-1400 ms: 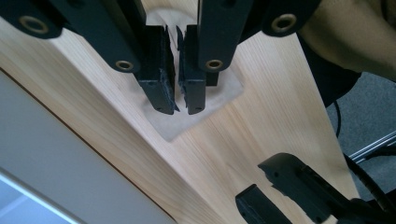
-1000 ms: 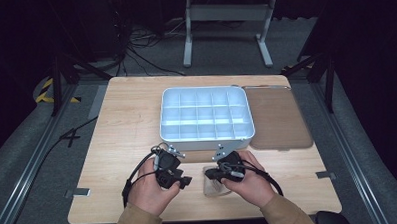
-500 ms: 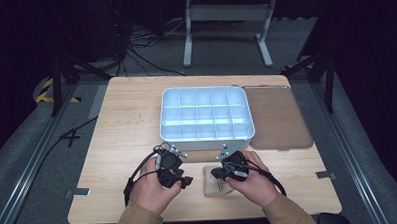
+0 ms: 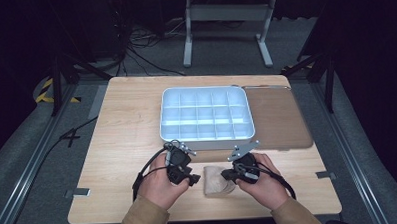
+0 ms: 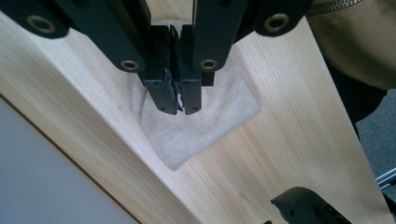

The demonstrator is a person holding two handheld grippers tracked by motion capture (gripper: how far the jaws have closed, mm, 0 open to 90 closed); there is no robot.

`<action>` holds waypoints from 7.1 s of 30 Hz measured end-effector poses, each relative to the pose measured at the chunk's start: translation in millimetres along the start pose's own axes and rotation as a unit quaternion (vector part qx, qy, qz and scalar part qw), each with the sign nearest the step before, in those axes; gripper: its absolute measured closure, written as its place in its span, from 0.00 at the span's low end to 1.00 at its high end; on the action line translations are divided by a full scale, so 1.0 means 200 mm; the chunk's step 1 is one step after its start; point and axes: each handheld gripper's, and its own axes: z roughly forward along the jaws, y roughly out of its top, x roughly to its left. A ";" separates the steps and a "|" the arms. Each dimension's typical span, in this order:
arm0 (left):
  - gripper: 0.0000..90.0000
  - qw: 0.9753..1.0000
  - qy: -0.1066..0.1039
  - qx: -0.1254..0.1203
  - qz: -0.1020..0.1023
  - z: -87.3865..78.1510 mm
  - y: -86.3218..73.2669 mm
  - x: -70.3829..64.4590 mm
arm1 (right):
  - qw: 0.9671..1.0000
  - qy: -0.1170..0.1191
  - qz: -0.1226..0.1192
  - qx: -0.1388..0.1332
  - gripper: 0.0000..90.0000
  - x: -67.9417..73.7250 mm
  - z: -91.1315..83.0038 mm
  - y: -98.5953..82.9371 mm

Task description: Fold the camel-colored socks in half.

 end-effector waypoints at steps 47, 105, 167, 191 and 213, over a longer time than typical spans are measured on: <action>0.96 0.994 -0.029 0.037 0.103 0.27 0.09 -0.15 | 0.999 -0.008 0.041 0.034 0.95 -0.07 0.09 -0.18; 0.89 0.997 0.012 0.049 0.058 0.28 0.01 0.01 | 0.999 -0.003 0.033 0.010 0.99 -0.04 0.13 -0.13; 0.93 0.990 0.003 0.009 0.139 0.27 0.06 -0.14 | 1.000 0.005 -0.006 0.005 0.99 0.05 0.19 -0.08; 0.92 0.992 -0.001 0.011 0.127 0.25 0.06 -0.12 | 0.996 -0.025 0.077 0.049 0.97 -0.07 0.06 -0.19; 0.84 0.984 -0.010 -0.003 0.177 0.33 0.08 -0.18 | 0.998 -0.013 0.057 0.034 0.97 -0.03 0.12 -0.17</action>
